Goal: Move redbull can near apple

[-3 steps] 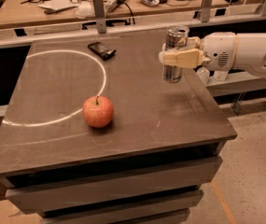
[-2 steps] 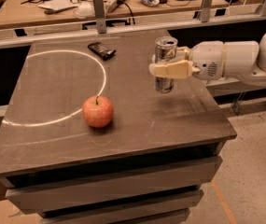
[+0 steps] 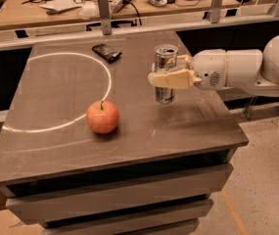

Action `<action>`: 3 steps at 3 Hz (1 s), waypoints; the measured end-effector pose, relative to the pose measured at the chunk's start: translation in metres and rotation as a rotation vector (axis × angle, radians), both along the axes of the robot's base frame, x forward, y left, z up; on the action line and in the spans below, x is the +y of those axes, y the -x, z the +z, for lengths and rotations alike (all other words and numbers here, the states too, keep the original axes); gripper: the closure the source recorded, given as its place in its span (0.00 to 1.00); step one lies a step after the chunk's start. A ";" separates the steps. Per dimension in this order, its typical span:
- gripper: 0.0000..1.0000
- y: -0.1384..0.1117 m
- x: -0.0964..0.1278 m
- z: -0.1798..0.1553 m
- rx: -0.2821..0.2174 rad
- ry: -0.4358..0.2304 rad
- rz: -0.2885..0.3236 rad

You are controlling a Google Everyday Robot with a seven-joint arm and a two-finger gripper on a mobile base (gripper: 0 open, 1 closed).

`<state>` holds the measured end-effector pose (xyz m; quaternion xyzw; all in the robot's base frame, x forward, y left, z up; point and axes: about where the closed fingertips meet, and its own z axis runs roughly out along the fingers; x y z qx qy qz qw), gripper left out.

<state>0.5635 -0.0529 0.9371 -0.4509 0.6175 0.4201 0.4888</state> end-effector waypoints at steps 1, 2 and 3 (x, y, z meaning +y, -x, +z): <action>1.00 0.016 0.020 0.001 0.018 -0.021 0.016; 1.00 0.029 0.035 -0.006 0.021 -0.027 0.026; 1.00 0.036 0.048 -0.019 0.010 -0.032 0.032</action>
Offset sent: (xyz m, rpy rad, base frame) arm -0.0382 0.0390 -0.0087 0.0293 0.0280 0.0224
